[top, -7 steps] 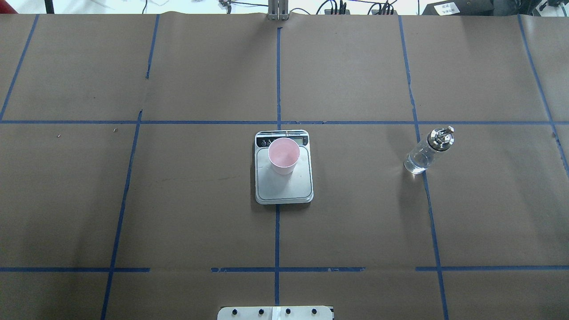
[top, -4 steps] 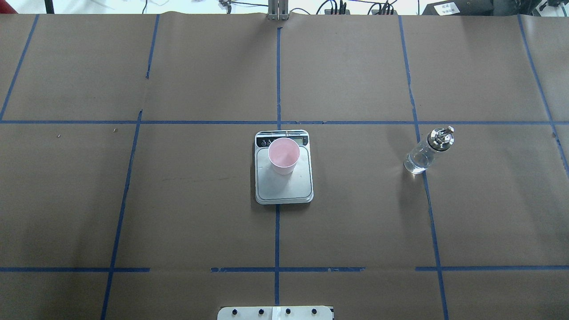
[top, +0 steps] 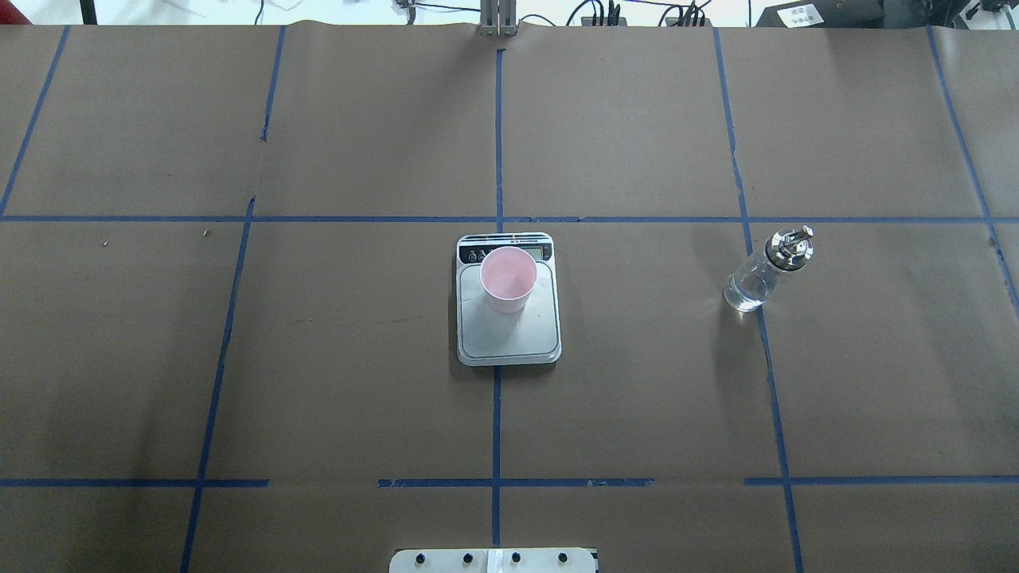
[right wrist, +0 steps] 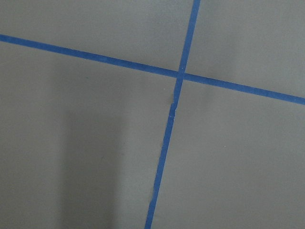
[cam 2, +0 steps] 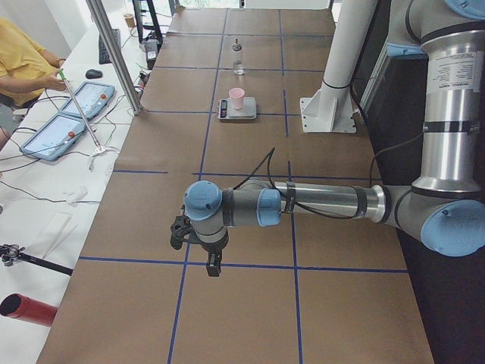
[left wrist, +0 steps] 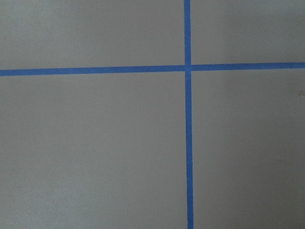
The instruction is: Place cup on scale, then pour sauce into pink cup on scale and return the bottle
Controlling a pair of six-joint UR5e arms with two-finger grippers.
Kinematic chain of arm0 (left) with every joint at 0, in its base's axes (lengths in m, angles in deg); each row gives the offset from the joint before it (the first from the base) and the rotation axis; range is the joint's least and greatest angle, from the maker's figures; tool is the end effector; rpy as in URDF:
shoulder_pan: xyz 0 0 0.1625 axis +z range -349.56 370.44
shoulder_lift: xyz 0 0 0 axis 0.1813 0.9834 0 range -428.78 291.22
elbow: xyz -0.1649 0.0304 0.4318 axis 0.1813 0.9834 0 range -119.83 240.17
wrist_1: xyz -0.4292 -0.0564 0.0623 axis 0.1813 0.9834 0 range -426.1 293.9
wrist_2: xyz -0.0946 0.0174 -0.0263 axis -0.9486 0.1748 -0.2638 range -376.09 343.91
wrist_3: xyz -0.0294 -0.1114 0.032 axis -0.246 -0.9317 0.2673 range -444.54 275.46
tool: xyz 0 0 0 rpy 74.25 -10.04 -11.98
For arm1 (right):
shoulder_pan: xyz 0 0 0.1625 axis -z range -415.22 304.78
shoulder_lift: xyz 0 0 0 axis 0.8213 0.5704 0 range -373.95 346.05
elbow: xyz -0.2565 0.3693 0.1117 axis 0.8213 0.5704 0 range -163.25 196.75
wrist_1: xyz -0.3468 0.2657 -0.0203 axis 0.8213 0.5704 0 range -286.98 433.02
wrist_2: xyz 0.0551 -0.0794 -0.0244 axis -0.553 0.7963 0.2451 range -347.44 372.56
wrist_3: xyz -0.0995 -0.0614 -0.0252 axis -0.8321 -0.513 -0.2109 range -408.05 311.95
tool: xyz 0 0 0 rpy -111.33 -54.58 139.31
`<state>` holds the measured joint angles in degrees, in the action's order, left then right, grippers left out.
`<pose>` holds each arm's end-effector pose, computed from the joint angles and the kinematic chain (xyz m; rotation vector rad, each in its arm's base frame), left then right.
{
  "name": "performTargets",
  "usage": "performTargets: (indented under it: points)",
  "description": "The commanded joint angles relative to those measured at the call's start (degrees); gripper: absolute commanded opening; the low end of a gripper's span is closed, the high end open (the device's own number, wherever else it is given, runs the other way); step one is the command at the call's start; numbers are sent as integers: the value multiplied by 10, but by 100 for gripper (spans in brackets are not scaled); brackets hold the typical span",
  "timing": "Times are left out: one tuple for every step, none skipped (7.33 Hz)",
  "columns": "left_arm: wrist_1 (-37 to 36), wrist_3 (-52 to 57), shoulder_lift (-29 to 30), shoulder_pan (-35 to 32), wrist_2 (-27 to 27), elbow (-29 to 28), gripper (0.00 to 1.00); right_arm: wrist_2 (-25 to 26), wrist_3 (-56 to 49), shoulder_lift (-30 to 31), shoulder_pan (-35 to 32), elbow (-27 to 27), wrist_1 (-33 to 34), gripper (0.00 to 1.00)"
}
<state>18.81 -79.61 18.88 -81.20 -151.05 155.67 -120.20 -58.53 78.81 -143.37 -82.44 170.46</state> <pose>-0.0630 -0.4922 0.6904 0.0130 0.7852 0.0409 0.0363 -0.4912 0.6682 0.0395 -0.7468 -0.1985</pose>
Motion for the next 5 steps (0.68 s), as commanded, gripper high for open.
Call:
performTargets:
  points:
    - [3,-1,3,1,0,4,100,0,1,0,0,-4,-1,100]
    - [9,-1,6,1,0,-2,100,-1,1,0,0,-4,0,100]
    - [21,-2,6,0,0,-5,100,-2,1,0,0,-3,0,100]
    - [20,-3,5,0,0,-4,100,-4,1,0,0,-5,0,100]
    - [20,-3,5,0,-2,0,100,-3,1,0,0,-2,0,100]
